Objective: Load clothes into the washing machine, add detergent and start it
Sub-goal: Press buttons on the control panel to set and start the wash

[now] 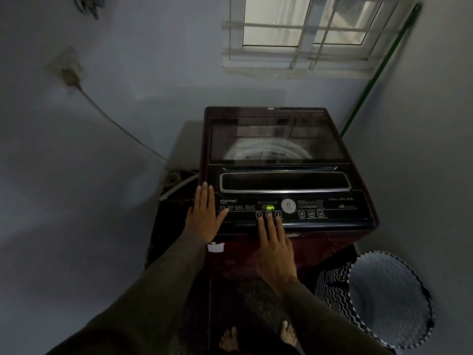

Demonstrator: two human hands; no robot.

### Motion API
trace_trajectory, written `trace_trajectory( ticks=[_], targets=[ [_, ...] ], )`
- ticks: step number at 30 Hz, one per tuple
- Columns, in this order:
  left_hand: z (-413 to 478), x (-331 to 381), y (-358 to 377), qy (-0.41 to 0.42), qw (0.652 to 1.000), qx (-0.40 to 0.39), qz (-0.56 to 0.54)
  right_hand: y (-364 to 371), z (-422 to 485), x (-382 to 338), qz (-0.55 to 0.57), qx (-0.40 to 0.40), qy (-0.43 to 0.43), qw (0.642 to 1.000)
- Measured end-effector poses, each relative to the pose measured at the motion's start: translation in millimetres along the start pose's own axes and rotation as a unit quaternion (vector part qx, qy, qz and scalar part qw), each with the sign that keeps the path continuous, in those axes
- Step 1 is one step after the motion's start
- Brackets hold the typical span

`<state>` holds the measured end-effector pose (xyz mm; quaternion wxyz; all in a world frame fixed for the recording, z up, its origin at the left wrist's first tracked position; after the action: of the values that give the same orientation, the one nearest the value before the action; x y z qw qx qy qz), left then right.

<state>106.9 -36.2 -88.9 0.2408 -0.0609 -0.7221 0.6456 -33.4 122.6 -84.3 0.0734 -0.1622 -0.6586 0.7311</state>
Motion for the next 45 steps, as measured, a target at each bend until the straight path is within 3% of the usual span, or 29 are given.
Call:
trace_trajectory(
  ticks=[45],
  targets=[
    [1.6,1.0,0.0,0.014,1.000,0.012,-0.001,-6.7,3.7,-4.0,0.026,-0.035,0.001,0.999]
  ],
)
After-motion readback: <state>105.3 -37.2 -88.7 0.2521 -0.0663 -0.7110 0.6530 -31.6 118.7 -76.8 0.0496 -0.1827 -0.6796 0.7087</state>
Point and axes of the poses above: each hand's wrist, its own z-axis towards the middle knuckle, its own y-axis out of the palm, x = y × z, the point moved 8 cm from there along z, towards the middle knuckle, and after that the axes turned 9 degrees about x, right-handed, at the moved point
